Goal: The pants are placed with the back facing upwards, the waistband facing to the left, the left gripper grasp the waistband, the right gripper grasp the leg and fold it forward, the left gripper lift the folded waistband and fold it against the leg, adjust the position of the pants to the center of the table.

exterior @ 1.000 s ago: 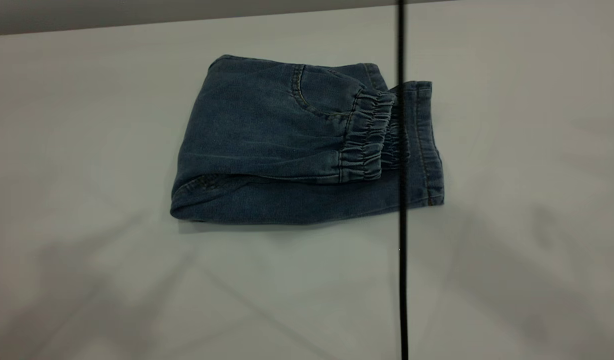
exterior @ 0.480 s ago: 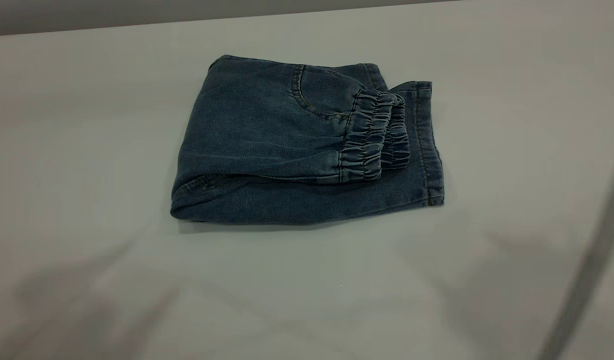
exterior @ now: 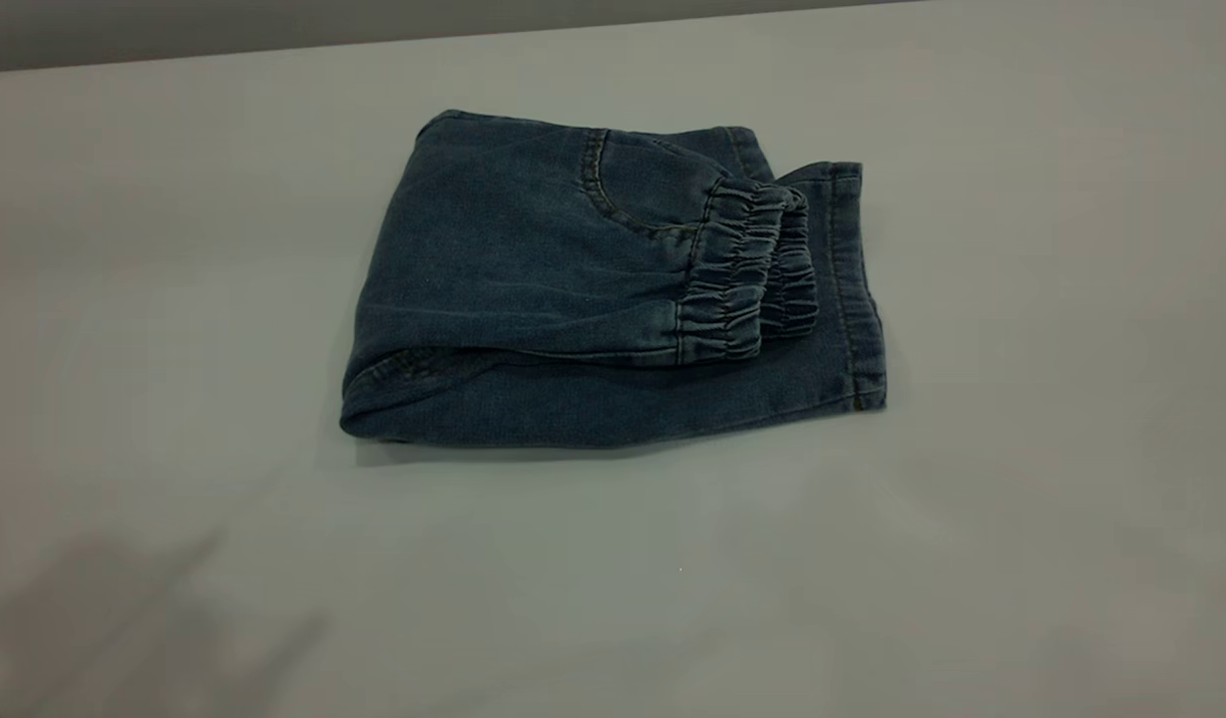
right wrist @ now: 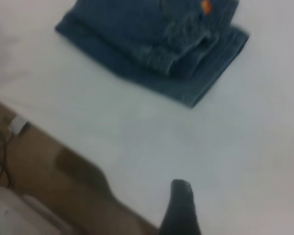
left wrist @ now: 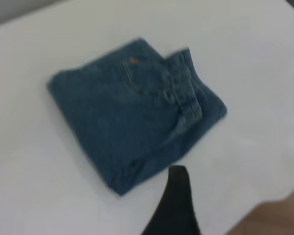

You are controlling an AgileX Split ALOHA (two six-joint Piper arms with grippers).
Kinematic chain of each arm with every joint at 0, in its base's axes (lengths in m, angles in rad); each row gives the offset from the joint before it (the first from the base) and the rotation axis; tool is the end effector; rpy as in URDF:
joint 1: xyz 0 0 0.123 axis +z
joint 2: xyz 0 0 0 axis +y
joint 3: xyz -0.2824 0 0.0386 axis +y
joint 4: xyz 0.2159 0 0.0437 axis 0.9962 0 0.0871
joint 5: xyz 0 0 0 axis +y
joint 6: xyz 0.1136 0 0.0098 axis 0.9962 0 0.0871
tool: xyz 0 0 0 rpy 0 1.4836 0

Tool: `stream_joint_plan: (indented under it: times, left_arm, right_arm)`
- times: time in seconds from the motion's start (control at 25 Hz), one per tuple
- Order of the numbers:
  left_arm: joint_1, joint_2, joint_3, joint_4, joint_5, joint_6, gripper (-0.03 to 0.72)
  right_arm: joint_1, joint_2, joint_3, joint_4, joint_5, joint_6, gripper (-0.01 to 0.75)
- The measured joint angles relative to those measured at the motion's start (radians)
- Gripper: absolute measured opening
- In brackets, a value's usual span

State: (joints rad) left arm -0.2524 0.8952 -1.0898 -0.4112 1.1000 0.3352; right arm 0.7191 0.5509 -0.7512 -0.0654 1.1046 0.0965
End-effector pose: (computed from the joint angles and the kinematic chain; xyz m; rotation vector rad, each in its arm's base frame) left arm 0.1180 -0.0724 0.3770 0.6298 2.2524 -0.4833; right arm 0.0498 0.0347 0.3065 -0.7443 2.2886 0.3003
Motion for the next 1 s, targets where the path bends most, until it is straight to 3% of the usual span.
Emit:
stream_joint_plan:
  times: [0.32,0.64,1.0]
  left_arm:
    - [0.000,-0.001,0.000,0.023,0.116,0.000,0.542]
    - [0.000,-0.110,0.043,0.022,0.121,0.010,0.542]
    - [0.000,-0.408,0.297,0.129,0.103,-0.052,0.542]
  right_arm:
    - [0.000,-0.327,0.238,0.046,-0.038,-0.001,0.500]
    - [0.000,-0.462,0.245,0.058,-0.040,-0.001,0.500]
    - [-0.001,-0.461,0.245,0.058,-0.040,-0.001,0.500]
